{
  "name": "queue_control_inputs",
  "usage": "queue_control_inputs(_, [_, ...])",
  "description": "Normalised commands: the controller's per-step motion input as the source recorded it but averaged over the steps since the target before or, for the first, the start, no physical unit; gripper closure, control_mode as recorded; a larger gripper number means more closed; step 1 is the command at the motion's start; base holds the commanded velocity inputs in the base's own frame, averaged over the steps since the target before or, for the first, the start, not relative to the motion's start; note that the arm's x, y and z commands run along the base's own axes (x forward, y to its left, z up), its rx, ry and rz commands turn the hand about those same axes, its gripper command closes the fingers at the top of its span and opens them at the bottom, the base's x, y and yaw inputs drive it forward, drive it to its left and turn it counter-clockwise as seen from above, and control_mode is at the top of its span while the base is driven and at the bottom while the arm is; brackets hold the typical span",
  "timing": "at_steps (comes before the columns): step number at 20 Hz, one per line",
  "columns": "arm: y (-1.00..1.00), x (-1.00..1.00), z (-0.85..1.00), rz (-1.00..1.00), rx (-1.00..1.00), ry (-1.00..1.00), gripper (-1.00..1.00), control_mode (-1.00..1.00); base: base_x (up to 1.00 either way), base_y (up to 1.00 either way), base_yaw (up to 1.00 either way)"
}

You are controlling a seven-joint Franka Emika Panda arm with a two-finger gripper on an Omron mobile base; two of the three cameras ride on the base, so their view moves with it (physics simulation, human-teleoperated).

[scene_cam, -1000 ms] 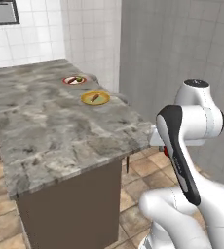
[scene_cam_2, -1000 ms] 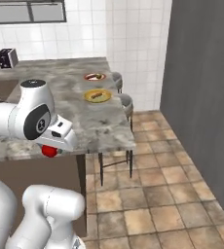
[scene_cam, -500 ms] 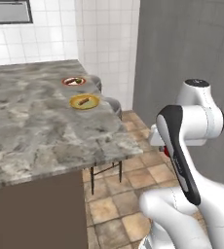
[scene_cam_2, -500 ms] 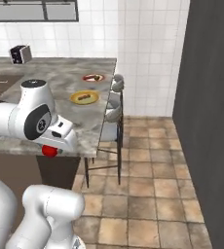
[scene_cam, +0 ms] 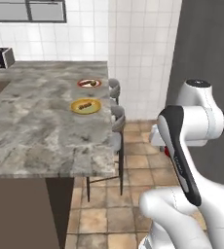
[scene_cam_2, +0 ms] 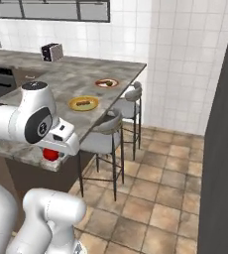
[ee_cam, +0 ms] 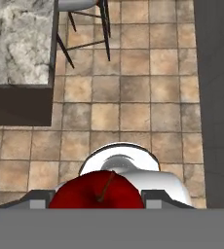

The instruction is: Pick up the apple and kiwi from the fridge and place one fruit on each plate on the dining counter.

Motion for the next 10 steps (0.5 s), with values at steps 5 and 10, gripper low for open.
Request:
queue_control_inputs(5, [0.0, 0.0, 0.0, 0.0, 0.0, 0.0, 1.0, 1.0, 0.62, -1.0, 0.54])
queue_control_inputs(10, [0.0, 0.0, 0.0, 0.0, 0.0, 0.0, 1.0, 1.0, 0.6, -0.99, 0.55])
